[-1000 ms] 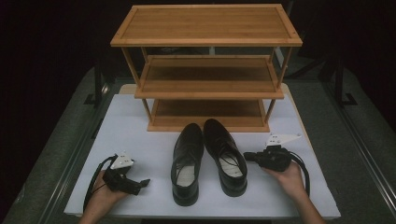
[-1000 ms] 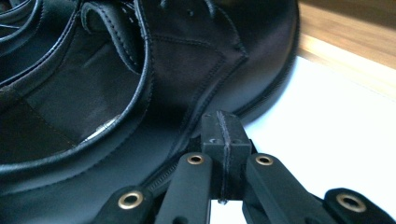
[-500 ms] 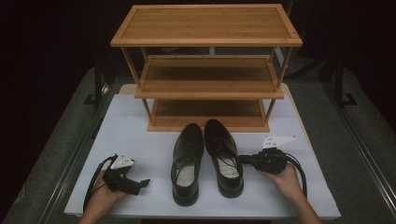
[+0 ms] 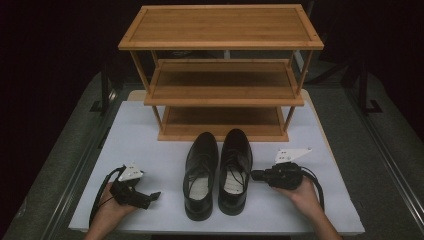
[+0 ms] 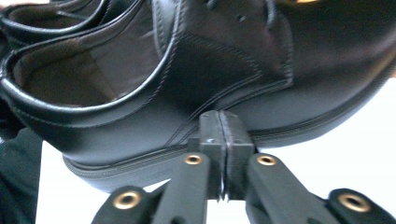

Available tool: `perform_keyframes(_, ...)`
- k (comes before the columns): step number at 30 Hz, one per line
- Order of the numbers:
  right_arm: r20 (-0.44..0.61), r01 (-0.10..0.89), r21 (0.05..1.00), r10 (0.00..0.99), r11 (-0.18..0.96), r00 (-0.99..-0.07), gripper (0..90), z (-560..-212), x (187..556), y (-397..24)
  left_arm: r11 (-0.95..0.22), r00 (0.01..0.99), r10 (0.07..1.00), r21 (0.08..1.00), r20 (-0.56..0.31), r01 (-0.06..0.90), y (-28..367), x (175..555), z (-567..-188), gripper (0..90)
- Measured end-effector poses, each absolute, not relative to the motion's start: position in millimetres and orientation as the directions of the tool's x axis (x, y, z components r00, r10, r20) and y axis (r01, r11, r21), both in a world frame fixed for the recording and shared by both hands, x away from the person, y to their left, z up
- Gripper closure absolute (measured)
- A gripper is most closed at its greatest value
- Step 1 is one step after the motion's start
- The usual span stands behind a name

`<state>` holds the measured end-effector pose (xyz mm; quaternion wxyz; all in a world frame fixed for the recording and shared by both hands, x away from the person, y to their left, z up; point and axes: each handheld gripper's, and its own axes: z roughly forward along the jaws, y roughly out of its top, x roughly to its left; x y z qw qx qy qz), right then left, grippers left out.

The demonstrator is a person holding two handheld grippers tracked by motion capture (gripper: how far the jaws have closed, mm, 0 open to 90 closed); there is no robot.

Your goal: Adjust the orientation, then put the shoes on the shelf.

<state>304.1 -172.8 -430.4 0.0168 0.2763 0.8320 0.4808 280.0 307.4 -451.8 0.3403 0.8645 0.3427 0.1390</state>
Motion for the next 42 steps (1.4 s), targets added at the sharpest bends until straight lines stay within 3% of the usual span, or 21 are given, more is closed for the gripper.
perform_keyframes(4,0.236,0.454,0.811,0.502,0.370,-0.832,77.8,-429,305,-175,-0.524,0.720,0.694,0.689,0.004,0.501,308,280,-451,2.2)
perform_keyframes(6,0.233,0.462,0.811,0.527,0.358,-0.817,68.8,-429,306,-177,-0.509,0.716,0.698,0.701,-0.003,0.499,311,281,-450,5.2)
perform_keyframes(7,0.233,0.462,0.811,0.527,0.358,-0.817,68.8,-429,306,-177,-0.509,0.716,0.698,0.701,-0.003,0.499,311,281,-450,5.8)
perform_keyframes(12,0.231,0.482,0.810,0.573,0.335,-0.786,53.0,-425,307,-182,-0.498,0.716,0.698,0.708,-0.015,0.501,311,283,-449,6.0)
perform_keyframes(22,0.228,0.477,0.832,0.609,0.283,-0.759,34.6,-409,305,-185,-0.462,0.735,0.677,0.759,-0.033,0.459,295,289,-426,6.0)
perform_keyframes(42,0.221,0.451,0.852,0.597,0.267,-0.771,31.6,-382,304,-164,-0.442,0.824,0.565,0.830,-0.037,0.340,230,312,-371,6.1)
